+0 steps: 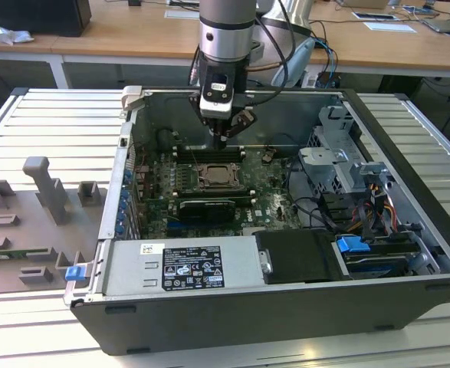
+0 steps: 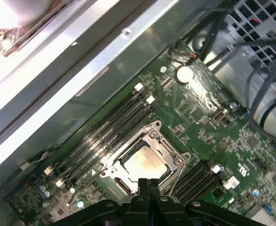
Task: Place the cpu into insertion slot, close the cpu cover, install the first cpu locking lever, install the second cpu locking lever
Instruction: 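Install the first cpu locking lever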
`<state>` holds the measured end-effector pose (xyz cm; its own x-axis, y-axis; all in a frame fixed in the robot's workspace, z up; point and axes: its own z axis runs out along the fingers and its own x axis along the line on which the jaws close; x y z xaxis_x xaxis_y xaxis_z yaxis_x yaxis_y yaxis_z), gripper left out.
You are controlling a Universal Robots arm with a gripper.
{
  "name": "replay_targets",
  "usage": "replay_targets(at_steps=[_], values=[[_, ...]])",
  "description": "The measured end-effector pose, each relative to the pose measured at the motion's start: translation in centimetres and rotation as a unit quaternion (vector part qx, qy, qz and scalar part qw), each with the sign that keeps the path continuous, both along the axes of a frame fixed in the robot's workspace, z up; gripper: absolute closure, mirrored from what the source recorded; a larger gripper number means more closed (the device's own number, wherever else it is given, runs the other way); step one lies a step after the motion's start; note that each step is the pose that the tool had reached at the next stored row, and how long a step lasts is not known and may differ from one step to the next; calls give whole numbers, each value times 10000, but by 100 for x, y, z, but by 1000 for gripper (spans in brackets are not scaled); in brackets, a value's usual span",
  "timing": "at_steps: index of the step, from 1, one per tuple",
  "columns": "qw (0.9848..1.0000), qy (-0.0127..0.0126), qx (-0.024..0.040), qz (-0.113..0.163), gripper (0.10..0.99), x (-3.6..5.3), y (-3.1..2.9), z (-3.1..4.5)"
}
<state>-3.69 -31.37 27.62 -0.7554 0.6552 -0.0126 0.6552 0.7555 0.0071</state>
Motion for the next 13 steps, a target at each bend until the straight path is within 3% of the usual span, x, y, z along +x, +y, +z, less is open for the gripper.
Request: replay_targets(at_steps=[3,6,11,12,13], values=[[9994,0,-1,345,980,0,0,-2],[9973,0,-1,741,980,0,0,-5],[9915,0,0,1299,980,0,0,-6],[9890,0,0,1476,980,0,0,-6],[9839,0,-1,1790,980,0,0,-6]])
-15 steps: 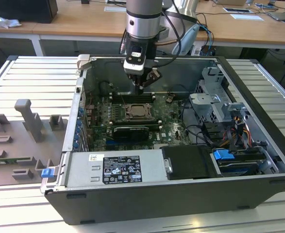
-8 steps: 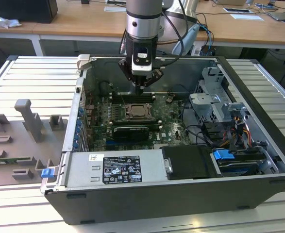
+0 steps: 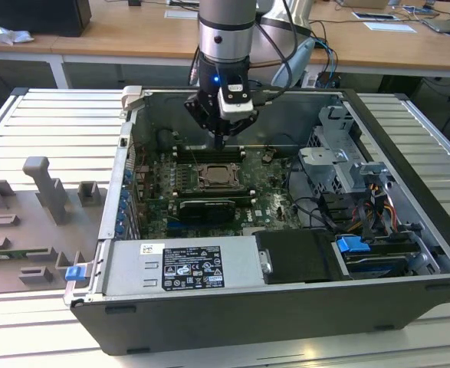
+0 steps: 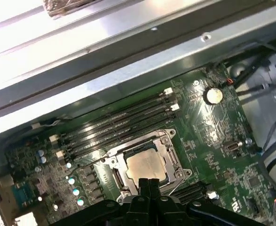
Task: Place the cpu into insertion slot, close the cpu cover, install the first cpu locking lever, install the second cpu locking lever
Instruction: 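Install the first cpu locking lever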
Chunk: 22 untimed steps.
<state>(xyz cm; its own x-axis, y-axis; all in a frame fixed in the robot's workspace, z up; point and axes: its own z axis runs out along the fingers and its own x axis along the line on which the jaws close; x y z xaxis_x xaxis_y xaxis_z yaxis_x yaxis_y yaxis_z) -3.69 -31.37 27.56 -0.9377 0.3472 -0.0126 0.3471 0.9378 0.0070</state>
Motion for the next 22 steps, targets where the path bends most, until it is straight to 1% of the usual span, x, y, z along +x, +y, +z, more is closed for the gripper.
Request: replay_targets(at_steps=[1,3,8,11,13,14,15,16,17,18,20,22], values=[[9999,0,0,123,980,0,0,-1],[9992,0,0,409,980,0,0,-1],[9977,0,0,673,980,0,0,-1],[9962,0,0,873,980,0,0,-1],[9955,0,0,950,980,0,0,-1],[9948,0,0,1017,980,0,0,-1],[9934,0,0,1151,980,0,0,-1],[9901,0,0,1405,980,0,0,-1],[9875,0,0,1578,980,0,0,-1],[9840,0,0,1781,980,0,0,-2],[9828,-3,16,1844,980,-18,-1,-7],[9827,-6,32,1853,980,-107,0,-25]])
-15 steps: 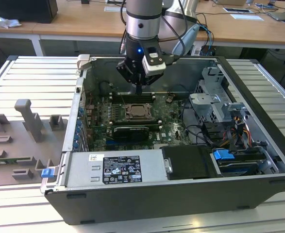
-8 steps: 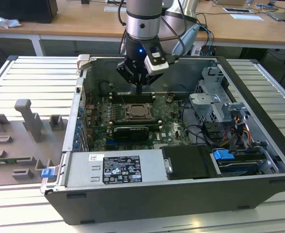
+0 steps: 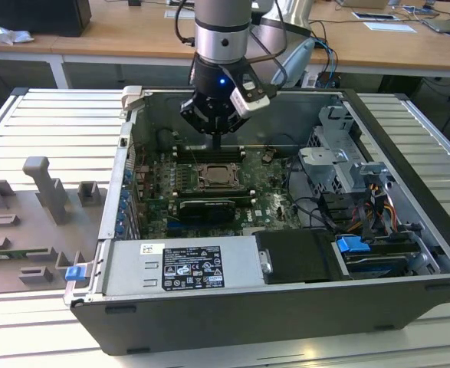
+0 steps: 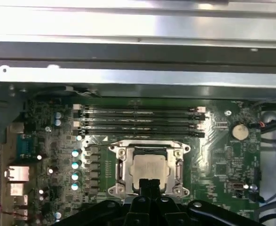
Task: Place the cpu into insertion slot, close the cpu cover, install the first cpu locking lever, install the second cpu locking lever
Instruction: 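Install the first cpu locking lever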
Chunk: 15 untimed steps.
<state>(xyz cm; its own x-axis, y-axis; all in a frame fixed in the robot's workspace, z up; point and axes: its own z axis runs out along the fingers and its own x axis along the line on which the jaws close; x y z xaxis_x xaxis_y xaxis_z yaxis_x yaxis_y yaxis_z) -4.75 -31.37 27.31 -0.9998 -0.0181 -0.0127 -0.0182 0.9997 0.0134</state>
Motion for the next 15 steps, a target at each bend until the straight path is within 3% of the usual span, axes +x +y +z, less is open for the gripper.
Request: replay_targets(at_steps=[1,3,4,15], values=[[10000,0,3,4,980,-46,0,-9],[10000,-4,42,4,980,-245,0,-41],[10000,-5,47,6,980,-286,0,-49],[9999,-12,130,27,980,-576,3,-136]])
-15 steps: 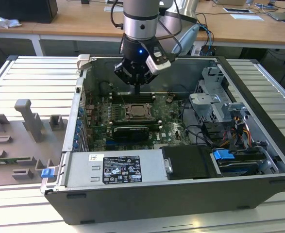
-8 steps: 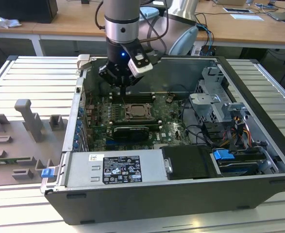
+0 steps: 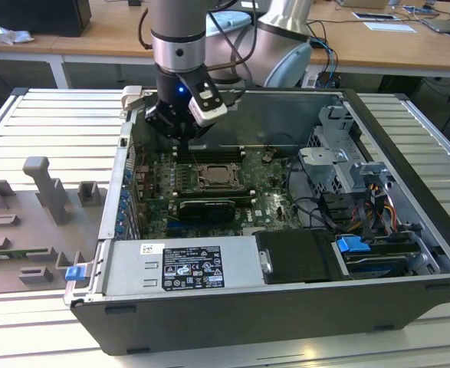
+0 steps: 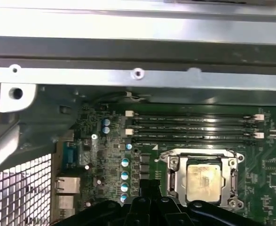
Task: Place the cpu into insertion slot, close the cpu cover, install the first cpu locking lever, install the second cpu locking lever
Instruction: 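Install the first cpu locking lever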
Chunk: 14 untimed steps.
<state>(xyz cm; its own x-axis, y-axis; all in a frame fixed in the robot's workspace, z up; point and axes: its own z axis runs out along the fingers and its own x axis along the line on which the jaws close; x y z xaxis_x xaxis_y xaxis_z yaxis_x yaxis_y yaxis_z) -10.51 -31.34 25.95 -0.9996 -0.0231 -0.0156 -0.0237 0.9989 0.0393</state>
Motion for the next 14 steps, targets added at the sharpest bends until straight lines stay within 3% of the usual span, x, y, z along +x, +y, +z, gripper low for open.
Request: replay_targets(at_steps=[5,11,14], values=[[10000,0,13,1,980,-27,49,-30],[10000,0,20,2,980,-35,178,-34],[10000,0,20,2,980,-34,193,-35]])
